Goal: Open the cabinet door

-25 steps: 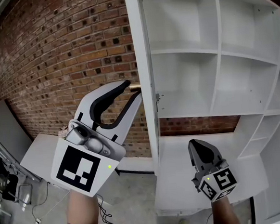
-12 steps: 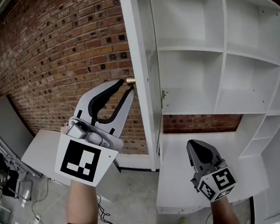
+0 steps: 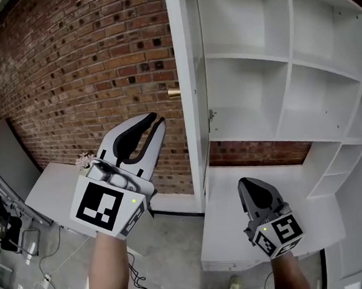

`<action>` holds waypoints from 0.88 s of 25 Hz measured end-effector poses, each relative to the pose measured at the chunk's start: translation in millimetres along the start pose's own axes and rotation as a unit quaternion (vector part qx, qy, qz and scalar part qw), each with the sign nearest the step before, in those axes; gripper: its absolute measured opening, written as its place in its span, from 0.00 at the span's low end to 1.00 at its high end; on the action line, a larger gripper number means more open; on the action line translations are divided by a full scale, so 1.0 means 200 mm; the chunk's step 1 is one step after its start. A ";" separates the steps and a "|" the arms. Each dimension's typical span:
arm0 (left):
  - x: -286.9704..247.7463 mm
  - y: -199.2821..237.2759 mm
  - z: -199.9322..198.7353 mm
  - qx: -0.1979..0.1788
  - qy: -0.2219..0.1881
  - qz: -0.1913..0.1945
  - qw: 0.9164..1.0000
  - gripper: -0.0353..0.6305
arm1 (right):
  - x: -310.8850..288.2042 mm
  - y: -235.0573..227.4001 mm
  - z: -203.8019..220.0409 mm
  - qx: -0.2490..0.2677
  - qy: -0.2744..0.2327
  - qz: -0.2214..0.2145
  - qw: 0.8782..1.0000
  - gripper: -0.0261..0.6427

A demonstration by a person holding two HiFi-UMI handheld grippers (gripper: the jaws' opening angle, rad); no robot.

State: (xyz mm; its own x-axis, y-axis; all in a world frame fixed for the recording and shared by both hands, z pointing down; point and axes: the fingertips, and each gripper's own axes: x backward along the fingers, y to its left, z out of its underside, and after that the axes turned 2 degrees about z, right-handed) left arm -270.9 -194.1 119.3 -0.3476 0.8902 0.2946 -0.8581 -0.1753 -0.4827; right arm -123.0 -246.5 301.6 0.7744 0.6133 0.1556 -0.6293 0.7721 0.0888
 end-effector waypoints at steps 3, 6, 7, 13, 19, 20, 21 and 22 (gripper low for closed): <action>0.05 -0.02 0.06 0.019 0.012 -0.008 1.000 0.12 | 0.01 0.03 0.01 -0.001 0.003 -0.002 1.000 0.04; 0.10 -0.06 0.13 0.030 0.029 -0.012 0.999 0.11 | 0.02 0.06 0.02 -0.002 0.005 -0.002 1.000 0.04; 0.11 -0.08 0.16 0.035 0.033 -0.012 0.999 0.10 | 0.03 0.07 0.02 -0.002 0.006 -0.002 1.000 0.04; 0.23 -0.15 0.29 0.079 0.055 -0.016 0.995 0.08 | 0.08 0.12 0.05 0.001 0.012 -0.001 1.000 0.04; 0.34 -0.27 0.43 0.104 0.083 -0.016 0.991 0.07 | 0.12 0.19 0.10 0.002 0.018 0.000 1.000 0.04; 0.36 -0.29 0.45 0.110 0.088 -0.015 0.990 0.06 | 0.12 0.20 0.11 0.003 0.019 0.000 1.000 0.04; 0.38 -0.31 0.48 0.116 0.092 -0.014 0.989 0.06 | 0.13 0.21 0.11 0.004 0.020 0.000 1.000 0.04; 0.39 -0.33 0.49 0.122 0.096 -0.013 0.988 0.06 | 0.13 0.22 0.12 0.004 0.021 0.000 1.000 0.04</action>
State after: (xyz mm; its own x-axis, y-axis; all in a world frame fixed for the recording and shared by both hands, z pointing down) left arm -279.8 -154.4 255.3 -0.2657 0.9550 0.1320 -0.9395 -0.2258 -0.2577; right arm -131.7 -199.8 332.5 0.7758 0.6205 0.1143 -0.6303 0.7703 0.0963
